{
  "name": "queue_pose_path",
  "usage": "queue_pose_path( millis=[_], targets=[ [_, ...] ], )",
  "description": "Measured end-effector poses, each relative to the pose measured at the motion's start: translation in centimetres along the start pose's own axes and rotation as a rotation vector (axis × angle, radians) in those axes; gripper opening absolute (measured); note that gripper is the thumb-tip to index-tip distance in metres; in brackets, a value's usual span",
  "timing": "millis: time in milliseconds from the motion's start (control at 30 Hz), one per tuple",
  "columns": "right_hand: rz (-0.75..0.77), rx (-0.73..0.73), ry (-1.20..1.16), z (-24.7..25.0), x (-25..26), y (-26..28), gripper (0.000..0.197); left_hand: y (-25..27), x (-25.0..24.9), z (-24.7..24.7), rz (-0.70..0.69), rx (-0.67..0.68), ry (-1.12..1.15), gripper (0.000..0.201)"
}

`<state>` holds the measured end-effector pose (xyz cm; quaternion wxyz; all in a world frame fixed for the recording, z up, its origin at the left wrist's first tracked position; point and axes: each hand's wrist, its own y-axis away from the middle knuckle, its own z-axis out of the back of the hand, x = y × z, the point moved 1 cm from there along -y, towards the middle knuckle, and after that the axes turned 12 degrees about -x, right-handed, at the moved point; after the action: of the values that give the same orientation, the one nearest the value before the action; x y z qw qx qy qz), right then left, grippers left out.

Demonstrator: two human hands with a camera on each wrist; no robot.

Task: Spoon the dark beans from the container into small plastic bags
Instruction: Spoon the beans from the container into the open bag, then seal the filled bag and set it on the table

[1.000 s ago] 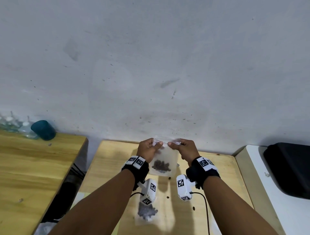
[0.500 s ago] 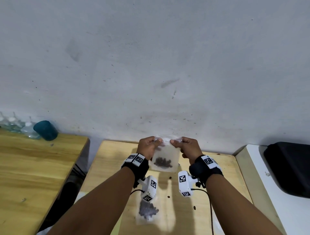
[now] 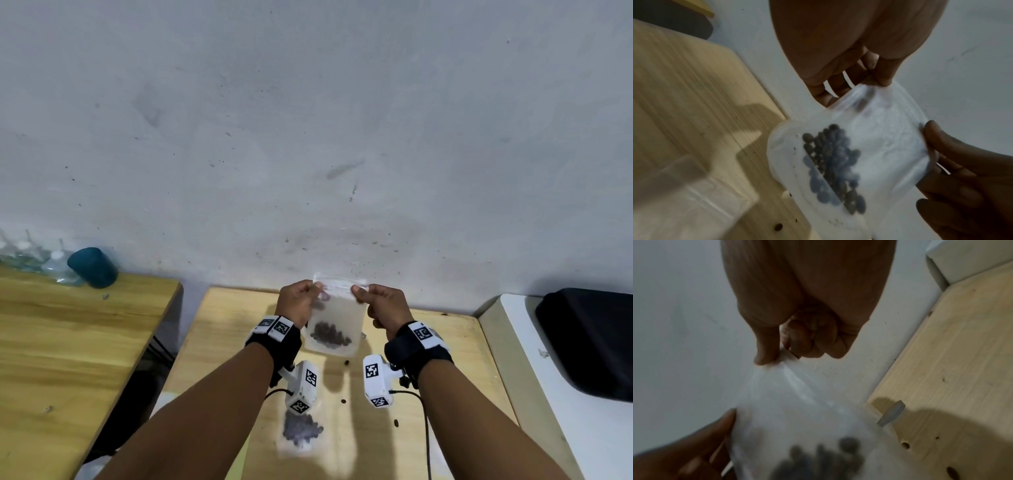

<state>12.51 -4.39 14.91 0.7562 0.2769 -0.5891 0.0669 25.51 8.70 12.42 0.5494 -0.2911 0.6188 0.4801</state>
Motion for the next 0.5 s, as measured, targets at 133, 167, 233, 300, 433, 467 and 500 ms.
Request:
queue_pose_path(
  millis=[133, 167, 233, 300, 433, 467, 500],
  targets=[
    [0.108, 0.022, 0.028, -0.1, -0.5, 0.3, 0.032, -0.7, 1.0, 0.2, -0.031, -0.089, -0.037, 0.023],
    [0.141, 0.055, 0.079, -0.1, -0.7, 0.5, 0.033, -0.8, 1.1, 0.3, -0.03, -0.111, -0.033, 0.023],
    [0.142, 0.103, 0.182, -0.1, -1.6, 0.7, 0.027, -0.9, 1.3, 0.7, -0.03, -0.139, -0.045, 0.024],
    [0.099, 0.095, 0.205, 0.0, -2.6, 0.9, 0.013, -0.3, 1.7, 1.0, -0.002, -0.143, -0.053, 0.025],
    [0.016, -0.011, 0.138, -0.1, -5.1, 1.2, 0.016, 0.9, 3.9, 2.3, 0.021, -0.067, -0.054, 0.05],
    [-0.002, -0.02, 0.132, -0.3, -5.6, 1.4, 0.017, 1.3, 4.5, 2.6, 0.01, -0.049, -0.087, 0.045],
    [-0.017, -0.017, 0.139, -0.4, -6.3, 1.5, 0.017, 1.6, 5.2, 3.0, 0.001, -0.035, -0.127, 0.038]
  ],
)
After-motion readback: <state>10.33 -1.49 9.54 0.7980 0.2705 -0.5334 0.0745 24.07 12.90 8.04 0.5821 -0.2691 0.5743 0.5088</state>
